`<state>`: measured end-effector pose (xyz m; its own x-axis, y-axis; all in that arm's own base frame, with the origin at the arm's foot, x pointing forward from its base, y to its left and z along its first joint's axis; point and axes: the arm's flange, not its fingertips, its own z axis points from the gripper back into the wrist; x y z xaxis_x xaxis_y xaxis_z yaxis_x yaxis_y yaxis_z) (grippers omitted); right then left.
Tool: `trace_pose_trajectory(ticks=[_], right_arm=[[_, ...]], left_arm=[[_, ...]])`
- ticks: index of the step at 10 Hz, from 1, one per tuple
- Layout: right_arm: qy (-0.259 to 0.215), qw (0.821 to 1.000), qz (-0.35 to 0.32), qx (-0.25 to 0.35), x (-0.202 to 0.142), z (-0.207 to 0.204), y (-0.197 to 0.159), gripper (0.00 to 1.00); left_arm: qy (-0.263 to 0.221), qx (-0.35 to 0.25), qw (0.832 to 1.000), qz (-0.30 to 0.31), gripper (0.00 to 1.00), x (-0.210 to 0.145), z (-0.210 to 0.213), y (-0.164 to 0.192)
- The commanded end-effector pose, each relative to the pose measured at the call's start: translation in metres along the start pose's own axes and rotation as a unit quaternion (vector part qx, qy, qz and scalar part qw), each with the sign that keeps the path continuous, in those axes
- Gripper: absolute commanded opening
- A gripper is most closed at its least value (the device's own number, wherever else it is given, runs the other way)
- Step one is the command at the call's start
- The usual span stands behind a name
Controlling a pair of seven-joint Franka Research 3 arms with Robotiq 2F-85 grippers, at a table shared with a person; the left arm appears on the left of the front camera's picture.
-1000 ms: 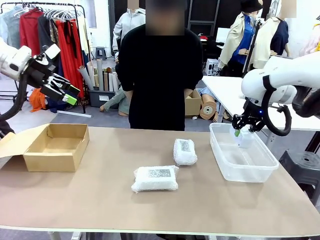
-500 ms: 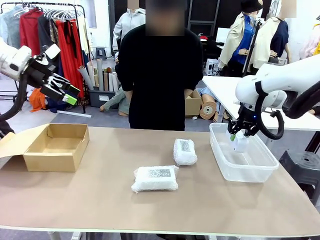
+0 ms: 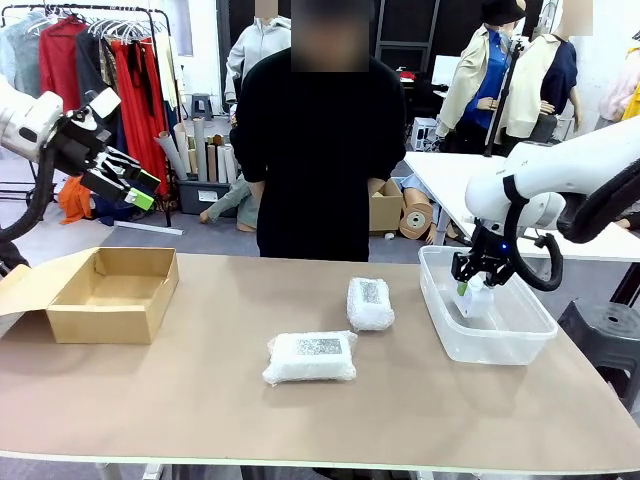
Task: Separate and place wrapped and unwrapped clocks.
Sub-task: If the picked Digital clock is wrapped, place it in the Package Box ; if not, place it in the Organizing box.
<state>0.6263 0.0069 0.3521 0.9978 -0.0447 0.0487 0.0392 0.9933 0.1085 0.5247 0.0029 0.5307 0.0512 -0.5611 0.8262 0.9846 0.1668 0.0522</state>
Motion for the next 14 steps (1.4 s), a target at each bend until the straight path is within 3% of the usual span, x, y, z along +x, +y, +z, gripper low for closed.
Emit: trace_pose_trajectory(ticks=[1,3,8,9,14], right_arm=[[-0.011,1.0,-0.004,0.008,-0.005,0.0,-0.002,0.0],[-0.004,1.0,-0.002,0.004,-0.007,-0.004,-0.003,0.04],[0.001,1.0,-0.003,-0.002,-0.007,-0.007,-0.004,0.95],[0.001,1.0,-0.002,-0.003,-0.007,-0.007,-0.004,1.0],[0.005,1.0,0.015,0.003,-0.016,0.02,0.001,1.0]], left_arm=[[0.0,0.0,1.0,0.0,1.0,0.001,0.0,-0.001],[0.0,0.0,1.0,0.0,1.0,0.001,0.0,-0.001],[0.0,0.0,1.0,0.0,1.0,0.001,0.0,-0.001],[0.0,0.0,1.0,0.0,1.0,0.001,0.0,-0.001],[0.0,0.0,1.0,0.0,1.0,0.001,0.0,-0.001]])
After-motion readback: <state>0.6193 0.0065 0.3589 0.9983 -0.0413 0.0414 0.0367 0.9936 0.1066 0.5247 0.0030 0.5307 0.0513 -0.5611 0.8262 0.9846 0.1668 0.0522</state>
